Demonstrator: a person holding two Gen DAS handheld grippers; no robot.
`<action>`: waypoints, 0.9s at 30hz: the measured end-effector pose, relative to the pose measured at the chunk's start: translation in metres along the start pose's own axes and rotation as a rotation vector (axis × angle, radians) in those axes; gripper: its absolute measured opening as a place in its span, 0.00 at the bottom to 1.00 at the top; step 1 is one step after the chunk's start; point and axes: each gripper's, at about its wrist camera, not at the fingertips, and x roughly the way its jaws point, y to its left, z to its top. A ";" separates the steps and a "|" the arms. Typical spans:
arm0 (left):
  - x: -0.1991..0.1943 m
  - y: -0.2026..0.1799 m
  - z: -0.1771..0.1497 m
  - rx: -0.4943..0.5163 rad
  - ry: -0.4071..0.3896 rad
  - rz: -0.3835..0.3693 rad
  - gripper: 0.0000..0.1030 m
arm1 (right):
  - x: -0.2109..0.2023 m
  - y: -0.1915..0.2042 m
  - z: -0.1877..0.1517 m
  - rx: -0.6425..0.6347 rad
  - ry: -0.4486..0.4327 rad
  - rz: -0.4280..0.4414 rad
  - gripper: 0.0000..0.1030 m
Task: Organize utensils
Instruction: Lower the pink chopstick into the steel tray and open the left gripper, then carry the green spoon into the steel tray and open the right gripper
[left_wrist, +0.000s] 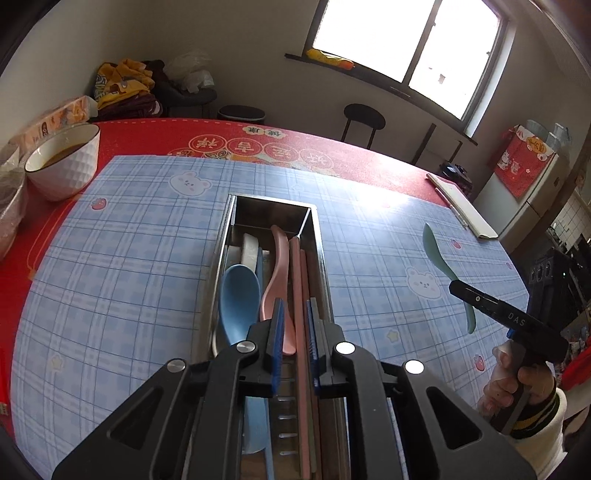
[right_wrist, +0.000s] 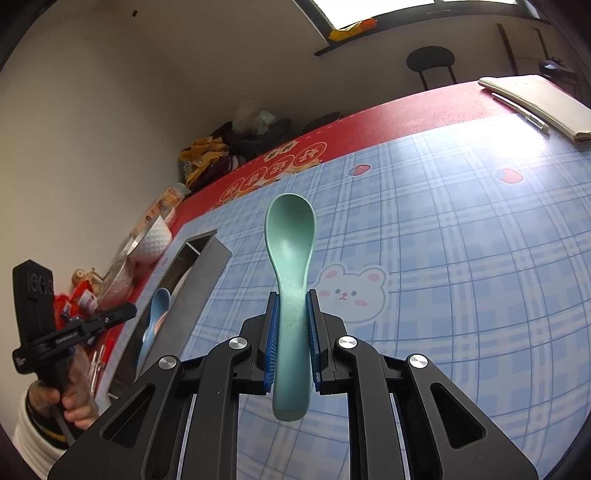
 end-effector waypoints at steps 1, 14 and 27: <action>-0.006 0.002 -0.005 0.024 -0.018 0.008 0.18 | 0.001 0.001 0.000 -0.005 0.002 -0.003 0.14; -0.051 0.041 -0.052 0.158 -0.101 0.002 0.44 | 0.005 0.042 -0.011 -0.006 0.010 -0.095 0.14; -0.077 0.065 -0.057 0.163 -0.188 -0.072 0.90 | 0.049 0.182 -0.041 -0.074 0.113 -0.032 0.14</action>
